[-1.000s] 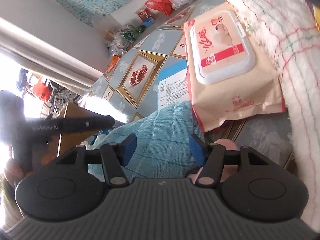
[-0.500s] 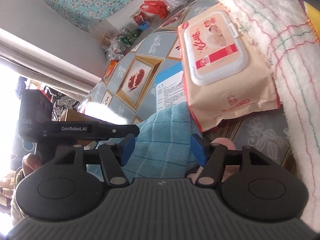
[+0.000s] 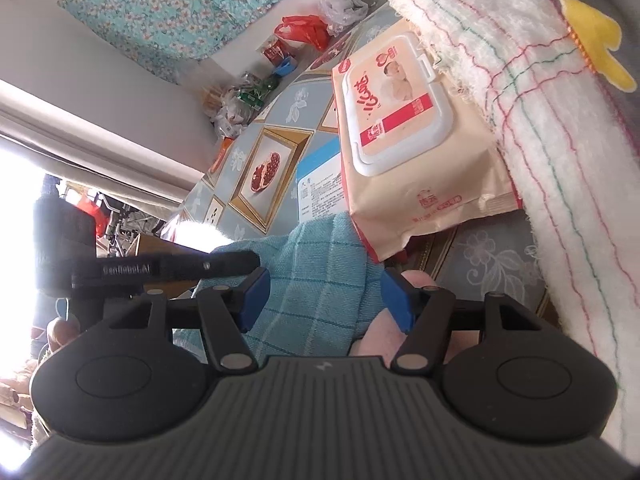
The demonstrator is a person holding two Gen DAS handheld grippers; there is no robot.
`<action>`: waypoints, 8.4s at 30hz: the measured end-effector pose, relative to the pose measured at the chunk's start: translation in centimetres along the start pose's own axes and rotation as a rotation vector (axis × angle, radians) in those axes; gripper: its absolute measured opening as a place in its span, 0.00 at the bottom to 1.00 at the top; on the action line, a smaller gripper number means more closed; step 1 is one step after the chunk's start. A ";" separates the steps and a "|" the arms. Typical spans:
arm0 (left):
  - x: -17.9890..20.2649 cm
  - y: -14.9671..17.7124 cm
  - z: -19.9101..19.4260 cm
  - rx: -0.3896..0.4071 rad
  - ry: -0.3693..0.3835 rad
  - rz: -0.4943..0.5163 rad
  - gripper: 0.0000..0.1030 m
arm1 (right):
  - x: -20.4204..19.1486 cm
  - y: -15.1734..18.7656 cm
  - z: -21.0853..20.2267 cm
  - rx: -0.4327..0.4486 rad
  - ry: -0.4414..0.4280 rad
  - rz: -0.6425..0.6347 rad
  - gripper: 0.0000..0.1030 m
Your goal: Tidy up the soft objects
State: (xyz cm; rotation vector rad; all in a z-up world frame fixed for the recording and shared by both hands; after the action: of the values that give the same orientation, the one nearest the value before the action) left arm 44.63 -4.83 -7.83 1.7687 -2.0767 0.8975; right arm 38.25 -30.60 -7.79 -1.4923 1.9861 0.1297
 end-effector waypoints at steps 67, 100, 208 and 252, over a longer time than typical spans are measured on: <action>13.1 31.2 -3.4 0.672 -0.382 0.729 0.11 | -1.4 18.2 -11.3 0.362 -0.289 0.082 0.55; 6.1 28.5 -4.8 0.488 0.108 0.226 0.63 | 0.0 21.6 -6.3 0.187 -0.199 0.056 0.49; -0.8 19.1 -28.3 0.571 -0.497 0.209 0.90 | -24.6 7.3 -4.6 0.142 -0.025 -0.524 0.69; 3.6 4.4 -6.6 0.227 -0.396 0.377 0.73 | -6.9 -4.6 10.8 -0.100 0.227 -0.095 0.62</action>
State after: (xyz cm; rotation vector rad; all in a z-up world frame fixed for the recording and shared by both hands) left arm 38.43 -3.40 -1.94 1.8142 -2.7262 0.9729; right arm 48.00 -21.75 -11.21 -1.7278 2.1071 0.0196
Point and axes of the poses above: each gripper's, at about its wrist camera, not at the fingertips, and z roughly the way its jaws point, x to its right, y to its underside, the point moved 7 cm from there along z, roughly the way its jaws point, and after that the axes turned 9 degrees about y, right-handed, at the moved point
